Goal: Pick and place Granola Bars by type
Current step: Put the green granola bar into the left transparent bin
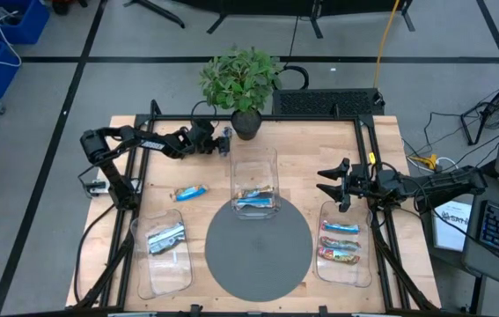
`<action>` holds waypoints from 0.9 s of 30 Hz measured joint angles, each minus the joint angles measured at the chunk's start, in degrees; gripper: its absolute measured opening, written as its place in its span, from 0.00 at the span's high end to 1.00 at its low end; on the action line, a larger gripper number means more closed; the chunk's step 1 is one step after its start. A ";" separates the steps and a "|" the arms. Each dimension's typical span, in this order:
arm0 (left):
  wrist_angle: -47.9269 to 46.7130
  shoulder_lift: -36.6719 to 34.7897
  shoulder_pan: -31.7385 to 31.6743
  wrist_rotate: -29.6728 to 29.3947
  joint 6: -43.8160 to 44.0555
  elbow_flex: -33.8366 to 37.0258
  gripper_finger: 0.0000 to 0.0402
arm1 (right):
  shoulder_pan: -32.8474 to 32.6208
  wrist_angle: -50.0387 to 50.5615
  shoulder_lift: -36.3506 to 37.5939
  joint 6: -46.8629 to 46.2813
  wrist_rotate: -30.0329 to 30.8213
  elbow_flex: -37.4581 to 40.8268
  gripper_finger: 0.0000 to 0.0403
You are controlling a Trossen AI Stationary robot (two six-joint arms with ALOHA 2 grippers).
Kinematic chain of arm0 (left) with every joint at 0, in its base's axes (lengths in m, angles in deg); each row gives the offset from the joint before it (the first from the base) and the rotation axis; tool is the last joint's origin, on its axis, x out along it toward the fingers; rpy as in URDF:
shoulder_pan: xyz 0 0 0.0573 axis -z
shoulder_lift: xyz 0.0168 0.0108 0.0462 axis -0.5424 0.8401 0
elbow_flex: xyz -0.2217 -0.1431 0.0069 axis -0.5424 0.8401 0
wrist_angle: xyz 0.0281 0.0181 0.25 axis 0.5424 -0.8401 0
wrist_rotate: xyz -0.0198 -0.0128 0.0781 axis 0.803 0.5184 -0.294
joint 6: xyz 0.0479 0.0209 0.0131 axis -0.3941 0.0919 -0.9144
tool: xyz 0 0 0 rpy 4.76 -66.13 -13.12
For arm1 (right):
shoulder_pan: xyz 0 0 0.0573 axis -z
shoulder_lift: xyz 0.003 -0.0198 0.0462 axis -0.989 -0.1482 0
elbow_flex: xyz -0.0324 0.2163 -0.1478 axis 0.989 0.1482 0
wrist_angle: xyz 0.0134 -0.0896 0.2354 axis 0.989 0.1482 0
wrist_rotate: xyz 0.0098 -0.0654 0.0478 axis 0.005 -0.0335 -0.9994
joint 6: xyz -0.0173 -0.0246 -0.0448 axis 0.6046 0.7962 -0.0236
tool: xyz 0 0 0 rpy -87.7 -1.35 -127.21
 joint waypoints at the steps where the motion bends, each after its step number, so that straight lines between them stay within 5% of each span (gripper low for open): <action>1: 0.01 0.00 0.02 0.02 0.19 0.00 0.42 | 0.00 0.00 0.00 0.00 0.00 0.01 0.42; 13: -1.28 0.00 0.02 0.09 1.29 0.00 0.95 | 0.00 0.02 -0.01 0.00 0.00 -0.01 0.42; 27: -4.19 -3.93 0.54 -1.56 0.52 0.11 0.99 | 0.01 0.00 0.00 0.00 -0.01 0.01 0.42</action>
